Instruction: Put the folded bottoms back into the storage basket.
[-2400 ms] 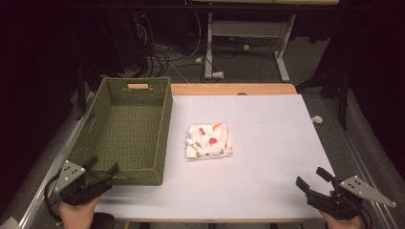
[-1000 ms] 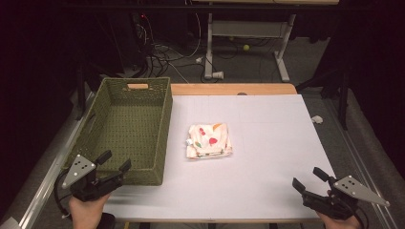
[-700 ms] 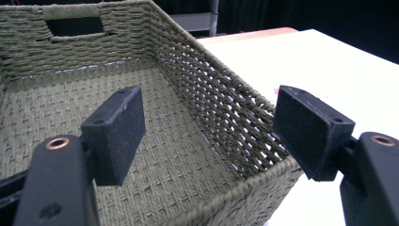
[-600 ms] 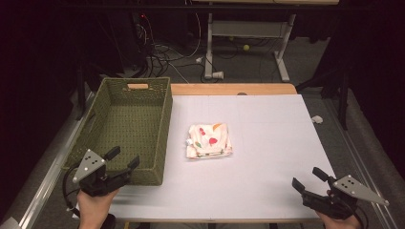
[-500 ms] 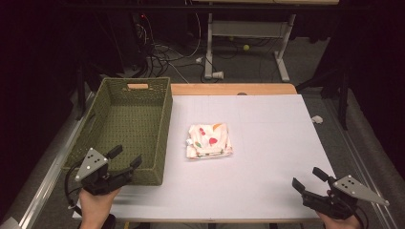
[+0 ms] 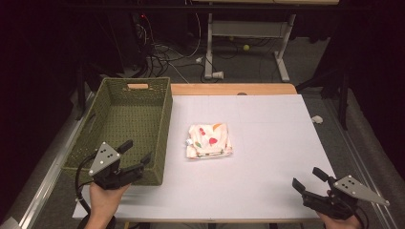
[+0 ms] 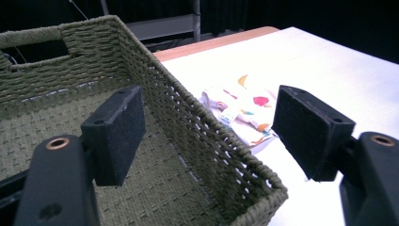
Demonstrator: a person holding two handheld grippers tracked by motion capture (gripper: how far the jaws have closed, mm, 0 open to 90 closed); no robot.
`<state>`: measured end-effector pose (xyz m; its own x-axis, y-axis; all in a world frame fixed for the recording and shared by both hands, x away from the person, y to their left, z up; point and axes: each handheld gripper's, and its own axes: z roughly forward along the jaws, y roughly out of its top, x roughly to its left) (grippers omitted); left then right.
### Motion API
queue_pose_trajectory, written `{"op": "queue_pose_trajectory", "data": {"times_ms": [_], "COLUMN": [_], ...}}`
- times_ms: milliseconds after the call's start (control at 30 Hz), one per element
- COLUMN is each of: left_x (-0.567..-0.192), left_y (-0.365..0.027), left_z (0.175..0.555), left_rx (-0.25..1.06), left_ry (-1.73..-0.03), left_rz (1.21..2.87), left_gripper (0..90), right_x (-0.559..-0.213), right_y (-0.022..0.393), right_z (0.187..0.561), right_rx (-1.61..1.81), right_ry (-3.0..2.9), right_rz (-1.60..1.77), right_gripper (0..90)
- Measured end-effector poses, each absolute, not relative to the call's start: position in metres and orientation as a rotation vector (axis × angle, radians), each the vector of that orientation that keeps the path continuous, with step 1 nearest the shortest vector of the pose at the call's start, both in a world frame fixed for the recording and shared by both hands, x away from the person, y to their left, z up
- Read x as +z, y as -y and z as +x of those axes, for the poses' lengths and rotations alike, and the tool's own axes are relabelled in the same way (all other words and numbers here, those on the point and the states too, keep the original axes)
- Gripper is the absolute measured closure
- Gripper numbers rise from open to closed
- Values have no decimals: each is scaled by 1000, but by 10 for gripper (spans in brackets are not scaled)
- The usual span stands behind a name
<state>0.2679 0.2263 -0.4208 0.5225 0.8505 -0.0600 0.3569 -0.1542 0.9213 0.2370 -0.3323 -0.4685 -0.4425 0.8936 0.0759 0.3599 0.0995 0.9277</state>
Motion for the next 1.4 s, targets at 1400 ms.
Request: {"op": "queue_pose_trajectory", "data": {"times_ms": [1400], "left_x": [-402], "left_y": [-147], "left_z": [297], "left_rx": [476], "left_ry": [-850], "left_rz": [1810], "left_gripper": [250], "right_x": [-468], "right_y": [335], "right_z": [237], "right_rx": [1344], "right_ry": [-1859], "right_rz": [1240], "right_gripper": [177]}}
